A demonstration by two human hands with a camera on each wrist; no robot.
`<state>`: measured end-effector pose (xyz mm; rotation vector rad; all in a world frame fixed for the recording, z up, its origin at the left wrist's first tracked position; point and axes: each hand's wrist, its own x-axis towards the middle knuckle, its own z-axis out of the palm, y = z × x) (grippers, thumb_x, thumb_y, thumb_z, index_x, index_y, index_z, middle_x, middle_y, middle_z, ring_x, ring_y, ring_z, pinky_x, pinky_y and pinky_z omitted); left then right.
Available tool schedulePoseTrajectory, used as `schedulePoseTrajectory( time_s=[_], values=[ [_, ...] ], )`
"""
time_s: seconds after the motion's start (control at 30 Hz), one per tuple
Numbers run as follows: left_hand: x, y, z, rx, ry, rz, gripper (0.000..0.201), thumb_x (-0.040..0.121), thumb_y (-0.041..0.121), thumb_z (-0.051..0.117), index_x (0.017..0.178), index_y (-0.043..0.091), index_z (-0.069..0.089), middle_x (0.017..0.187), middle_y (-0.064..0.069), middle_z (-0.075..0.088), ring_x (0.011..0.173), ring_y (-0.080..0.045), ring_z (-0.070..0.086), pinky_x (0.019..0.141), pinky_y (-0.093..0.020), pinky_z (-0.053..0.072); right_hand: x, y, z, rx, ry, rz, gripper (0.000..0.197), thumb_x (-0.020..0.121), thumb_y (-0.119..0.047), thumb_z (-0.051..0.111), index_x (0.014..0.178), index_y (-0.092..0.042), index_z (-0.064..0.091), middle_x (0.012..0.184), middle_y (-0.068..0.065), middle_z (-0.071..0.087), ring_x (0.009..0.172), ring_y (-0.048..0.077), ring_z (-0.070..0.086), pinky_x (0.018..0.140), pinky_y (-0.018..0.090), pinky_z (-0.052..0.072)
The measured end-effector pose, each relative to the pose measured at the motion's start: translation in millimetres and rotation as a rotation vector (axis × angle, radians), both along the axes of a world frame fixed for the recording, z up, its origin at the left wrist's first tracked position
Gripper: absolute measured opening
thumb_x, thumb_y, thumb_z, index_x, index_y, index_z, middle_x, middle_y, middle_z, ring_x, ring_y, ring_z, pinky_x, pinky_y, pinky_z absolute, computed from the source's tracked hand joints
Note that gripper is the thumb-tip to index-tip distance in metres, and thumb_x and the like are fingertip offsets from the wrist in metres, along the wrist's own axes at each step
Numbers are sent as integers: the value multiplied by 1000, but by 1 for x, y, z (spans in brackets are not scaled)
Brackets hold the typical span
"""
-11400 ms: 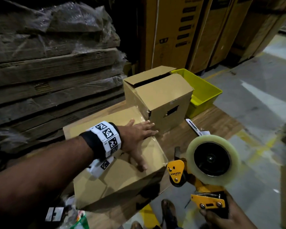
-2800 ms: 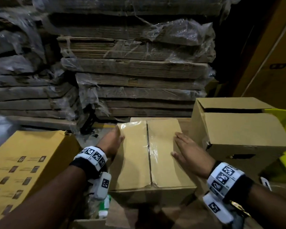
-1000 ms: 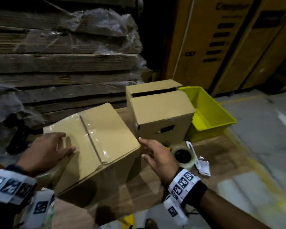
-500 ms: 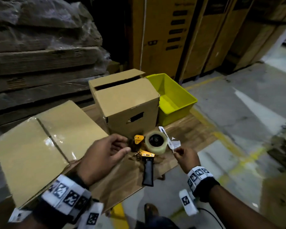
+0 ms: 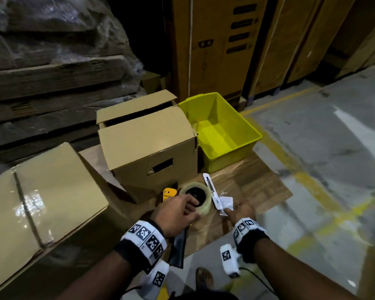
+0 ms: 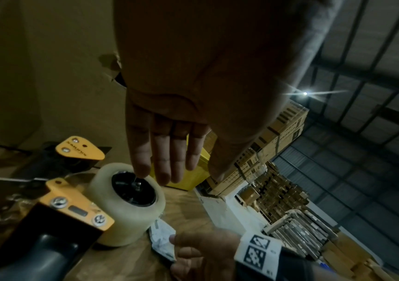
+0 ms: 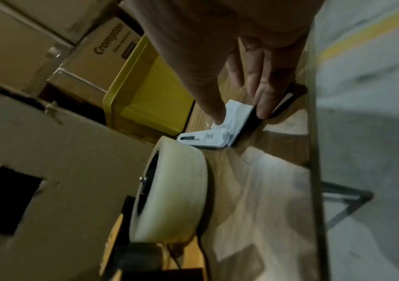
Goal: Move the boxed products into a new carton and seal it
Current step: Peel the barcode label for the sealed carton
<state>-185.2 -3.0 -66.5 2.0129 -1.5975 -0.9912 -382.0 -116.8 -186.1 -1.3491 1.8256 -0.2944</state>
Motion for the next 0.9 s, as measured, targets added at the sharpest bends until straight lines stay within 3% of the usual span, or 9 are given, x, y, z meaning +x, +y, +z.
schedulePoseTrajectory(
  time_s=[0.1,0.2,0.3,0.37,0.43,0.53,0.63,0.77,0.9],
  values=[
    [-6,-4,-9,21,-7,-1,29,86,33,74,110,21,66,92,10,69,83,-3,67,79,-27,56,5,-11,-11,32,-87,-63,41,55,-41,85,78,-10,73,64,-3,69,57,14,66,50,24,52],
    [-8,-2,-11,34,1,-10,30,88,34,73,112,20,65,95,8,70,87,-3,66,78,-21,53,7,-10,-3,47,-149,-61,12,63,-17,80,67,-9,72,54,-3,66,52,13,61,49,21,45],
    [-8,0,-13,54,18,3,31,88,33,73,114,20,65,96,9,70,88,-2,66,76,-18,52,5,-11,-1,65,-189,-33,6,69,-8,70,73,-8,75,62,4,70,60,22,66,54,24,51],
    [-8,1,-13,63,18,5,32,88,34,73,115,21,64,94,12,68,88,-1,66,74,-15,50,6,-15,0,34,-182,-98,5,74,-9,67,72,-12,70,73,8,72,70,30,68,66,33,57],
    [-10,2,-12,62,5,7,31,88,37,73,115,24,64,92,16,66,88,0,66,75,-15,50,7,-22,3,2,-160,-160,4,79,-14,66,81,-16,69,83,7,69,80,30,66,75,31,53],
    [-11,3,-10,59,-16,12,30,88,39,72,115,28,63,93,17,65,90,2,65,76,-15,50,5,-27,13,-30,-147,-208,6,81,-15,67,87,-15,68,82,4,59,81,26,60,74,25,44],
    [-10,3,-9,55,6,29,31,88,38,72,115,26,64,93,16,66,90,1,65,79,-18,52,2,-29,20,-86,-200,-238,16,74,-25,76,80,-13,68,79,3,69,74,25,63,72,28,50],
    [-10,4,-7,54,33,62,31,89,36,71,115,20,64,94,11,70,88,-1,65,79,-19,52,4,-39,33,-212,-219,-226,18,78,-5,58,87,-14,71,92,10,70,88,30,64,77,30,48],
    [-8,5,-2,21,82,157,35,90,32,70,120,14,63,98,6,69,88,-4,65,79,-18,52,13,-43,56,-212,-441,-161,21,82,2,57,90,-11,70,93,8,70,85,24,63,76,31,49]
  ],
)
